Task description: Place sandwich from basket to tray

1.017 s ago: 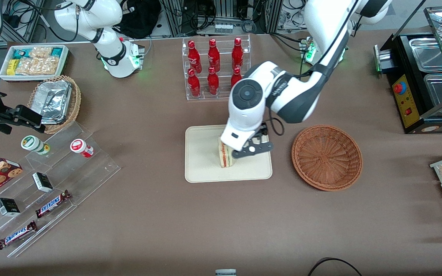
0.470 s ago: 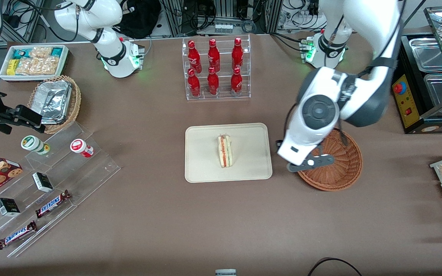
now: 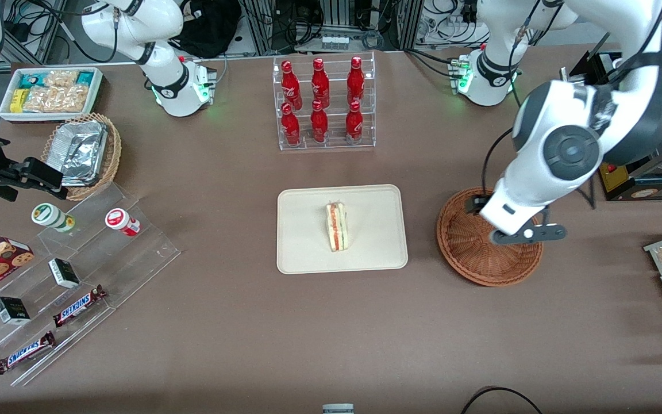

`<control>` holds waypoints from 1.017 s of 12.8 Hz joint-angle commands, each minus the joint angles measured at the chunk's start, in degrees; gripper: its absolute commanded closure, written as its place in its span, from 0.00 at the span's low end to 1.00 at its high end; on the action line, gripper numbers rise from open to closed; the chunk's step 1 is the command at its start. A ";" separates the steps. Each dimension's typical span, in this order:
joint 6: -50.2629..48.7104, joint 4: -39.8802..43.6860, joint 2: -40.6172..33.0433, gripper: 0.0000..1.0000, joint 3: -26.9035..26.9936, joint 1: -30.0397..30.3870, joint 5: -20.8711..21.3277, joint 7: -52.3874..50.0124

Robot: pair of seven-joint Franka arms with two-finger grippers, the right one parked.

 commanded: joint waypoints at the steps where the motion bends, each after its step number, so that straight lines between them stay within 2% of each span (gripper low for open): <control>1: -3.94 -3.82 -5.90 0.00 -0.43 1.75 -0.58 5.52; 7: -14.23 -2.85 -13.37 0.00 -0.43 9.92 -4.18 19.32; 13: -19.07 3.47 -14.61 0.00 4.48 10.99 -3.92 24.09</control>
